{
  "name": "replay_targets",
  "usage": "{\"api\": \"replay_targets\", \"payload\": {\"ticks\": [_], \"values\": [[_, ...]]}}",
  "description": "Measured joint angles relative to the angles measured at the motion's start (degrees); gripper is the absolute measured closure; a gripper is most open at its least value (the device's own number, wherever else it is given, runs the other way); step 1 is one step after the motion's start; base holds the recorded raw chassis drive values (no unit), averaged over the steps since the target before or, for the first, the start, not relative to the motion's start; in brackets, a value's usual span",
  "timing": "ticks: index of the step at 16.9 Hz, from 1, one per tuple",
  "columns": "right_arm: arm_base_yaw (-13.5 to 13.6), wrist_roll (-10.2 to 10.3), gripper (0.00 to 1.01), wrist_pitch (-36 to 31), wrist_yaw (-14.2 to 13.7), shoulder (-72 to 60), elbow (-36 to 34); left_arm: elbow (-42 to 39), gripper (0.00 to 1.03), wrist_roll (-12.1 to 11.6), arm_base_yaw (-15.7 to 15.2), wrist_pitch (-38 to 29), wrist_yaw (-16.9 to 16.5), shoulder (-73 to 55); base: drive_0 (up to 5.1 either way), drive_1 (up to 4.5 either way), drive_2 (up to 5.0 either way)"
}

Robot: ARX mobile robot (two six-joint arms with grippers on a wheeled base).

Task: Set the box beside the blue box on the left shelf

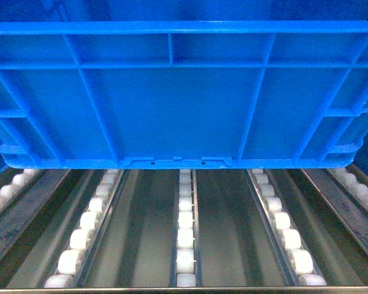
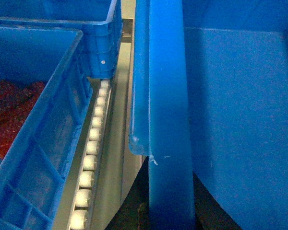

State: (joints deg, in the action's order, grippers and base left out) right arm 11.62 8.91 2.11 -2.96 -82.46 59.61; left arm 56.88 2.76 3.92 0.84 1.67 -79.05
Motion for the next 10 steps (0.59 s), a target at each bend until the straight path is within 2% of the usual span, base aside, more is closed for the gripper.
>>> {"api": "replay_targets", "payload": {"ticks": [10], "values": [[0.00, 0.00, 0.94, 0.00, 0.00, 0.00, 0.00, 0.00, 0.97, -0.02, 0.00, 0.00, 0.00, 0.00, 0.0, 0.00, 0.0]]}}
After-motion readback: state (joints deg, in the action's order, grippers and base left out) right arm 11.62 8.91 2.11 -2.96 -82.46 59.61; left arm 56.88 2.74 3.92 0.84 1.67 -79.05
